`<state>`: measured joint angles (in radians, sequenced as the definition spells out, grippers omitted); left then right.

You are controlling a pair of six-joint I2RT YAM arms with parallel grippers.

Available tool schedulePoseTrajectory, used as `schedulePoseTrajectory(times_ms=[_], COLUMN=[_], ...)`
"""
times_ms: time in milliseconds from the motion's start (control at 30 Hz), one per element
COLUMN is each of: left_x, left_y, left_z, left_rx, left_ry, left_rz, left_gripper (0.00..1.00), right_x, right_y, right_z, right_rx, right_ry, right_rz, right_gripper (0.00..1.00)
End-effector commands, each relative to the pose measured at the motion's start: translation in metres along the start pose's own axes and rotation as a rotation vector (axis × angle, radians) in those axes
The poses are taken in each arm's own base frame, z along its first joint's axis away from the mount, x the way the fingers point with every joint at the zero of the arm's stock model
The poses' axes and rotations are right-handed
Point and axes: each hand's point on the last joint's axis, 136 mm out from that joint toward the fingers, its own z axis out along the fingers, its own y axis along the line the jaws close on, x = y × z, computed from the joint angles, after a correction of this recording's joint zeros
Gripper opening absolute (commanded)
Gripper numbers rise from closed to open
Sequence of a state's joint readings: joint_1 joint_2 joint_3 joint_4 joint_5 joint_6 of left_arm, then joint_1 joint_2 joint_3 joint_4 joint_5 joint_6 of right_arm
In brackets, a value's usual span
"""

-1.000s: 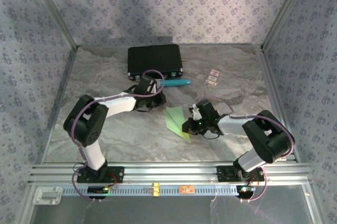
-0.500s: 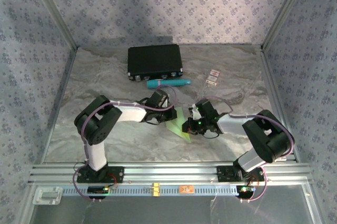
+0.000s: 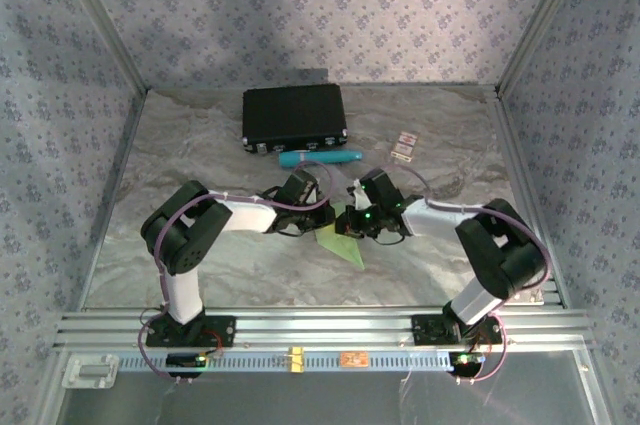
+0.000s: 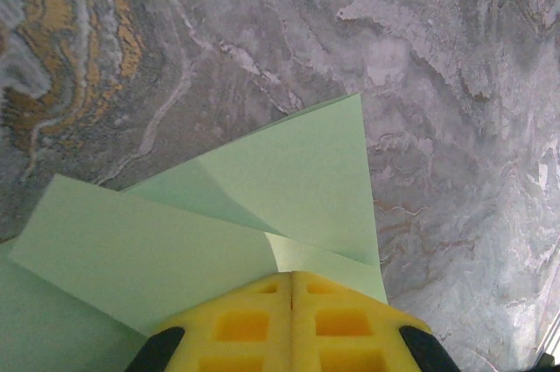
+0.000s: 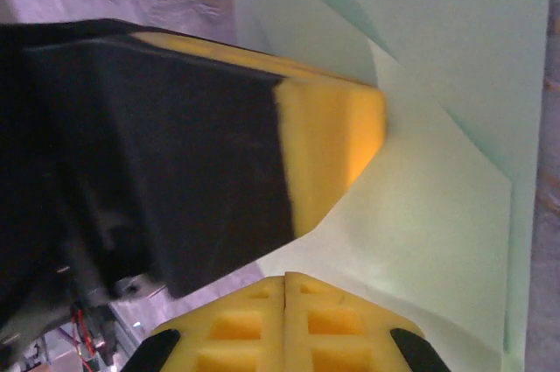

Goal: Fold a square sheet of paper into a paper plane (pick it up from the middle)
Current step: Fourth fold the wing at the center of the table.

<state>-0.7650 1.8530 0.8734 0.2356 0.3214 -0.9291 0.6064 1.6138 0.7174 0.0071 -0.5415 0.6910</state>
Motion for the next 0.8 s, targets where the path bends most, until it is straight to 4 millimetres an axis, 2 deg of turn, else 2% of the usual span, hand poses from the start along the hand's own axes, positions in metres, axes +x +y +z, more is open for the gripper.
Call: schedulePoseTrajectory(times_ms=[0, 133, 300, 467, 767], left_x=[0.013, 0.013, 0.011, 0.01, 0.01], left_y=[0.034, 0.037, 0.041, 0.044, 0.044], left_z=[0.002, 0.002, 0.002, 0.001, 0.003], left_rx=[-0.106, -0.113, -0.117, -0.119, -0.113], left_ry=[0.03, 0.032, 0.035, 0.034, 0.039], left_rz=[-0.035, -0.039, -0.044, -0.049, -0.054], left_gripper=[0.04, 0.05, 0.04, 0.04, 0.04], right_x=[0.017, 0.035, 0.046, 0.057, 0.092], right_y=[-0.021, -0.034, -0.031, -0.037, -0.065], right_z=[0.011, 0.008, -0.006, -0.015, -0.018], right_rx=[0.059, 0.081, 0.066, 0.074, 0.092], right_ry=[0.056, 0.073, 0.066, 0.073, 0.104], right_rz=[0.036, 0.042, 0.024, 0.019, 0.087], right_gripper=[0.04, 0.03, 0.05, 0.05, 0.05])
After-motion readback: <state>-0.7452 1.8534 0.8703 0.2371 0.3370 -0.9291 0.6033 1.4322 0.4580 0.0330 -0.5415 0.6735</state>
